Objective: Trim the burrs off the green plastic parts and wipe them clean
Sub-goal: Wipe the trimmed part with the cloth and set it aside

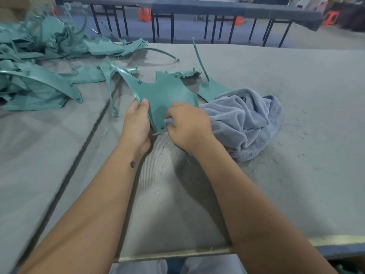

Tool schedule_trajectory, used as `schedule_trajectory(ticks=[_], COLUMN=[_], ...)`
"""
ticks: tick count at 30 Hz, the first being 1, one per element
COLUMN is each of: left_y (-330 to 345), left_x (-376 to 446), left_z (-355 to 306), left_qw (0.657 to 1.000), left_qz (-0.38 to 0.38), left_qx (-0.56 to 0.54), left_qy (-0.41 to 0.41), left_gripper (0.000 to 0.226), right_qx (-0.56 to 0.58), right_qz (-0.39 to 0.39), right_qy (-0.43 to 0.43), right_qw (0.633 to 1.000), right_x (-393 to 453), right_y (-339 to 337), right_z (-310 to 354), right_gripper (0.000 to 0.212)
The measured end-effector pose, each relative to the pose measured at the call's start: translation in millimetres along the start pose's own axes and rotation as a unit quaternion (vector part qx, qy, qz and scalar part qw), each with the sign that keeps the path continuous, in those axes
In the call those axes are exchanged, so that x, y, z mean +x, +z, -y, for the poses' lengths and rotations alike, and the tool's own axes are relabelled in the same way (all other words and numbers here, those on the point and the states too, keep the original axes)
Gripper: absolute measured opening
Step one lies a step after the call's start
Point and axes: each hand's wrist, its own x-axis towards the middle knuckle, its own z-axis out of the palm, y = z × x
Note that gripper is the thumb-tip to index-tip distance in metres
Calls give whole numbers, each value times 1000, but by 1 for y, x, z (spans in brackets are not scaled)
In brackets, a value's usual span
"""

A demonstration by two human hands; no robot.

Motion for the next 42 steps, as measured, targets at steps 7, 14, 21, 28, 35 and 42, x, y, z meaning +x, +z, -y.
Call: schedule_trajectory(ticks=[7,14,21,28,35,42], left_y=[-13,-38,-46,-46,-50,-46], left_x=[9,13,17,18,17,17], left_z=[-5,-23,-21,-20,-18,-24], left_qw=[993,940,869,869,886,958], left_qz=[-27,-75,-72,-78,-54,-73], left_qx=[104,298,463,464,436,269], left_qy=[48,145,162,149,149,64], left_gripper=[22,20,32,37,32,10], right_qx=[43,342,175,187,50,175], right_qz=[-43,-171,20,244,116,65], right_qy=[135,322,46,70,102,126], right_qw=[989,866,983,949,987,974], right_x=[-5,-8,-11,-13,-2,-9], right_y=[-3,-21,-13,-33,-19,-23], right_z=[-17,-40,-18,-7,-15,-25], right_gripper=[14,9,9,15,16,15])
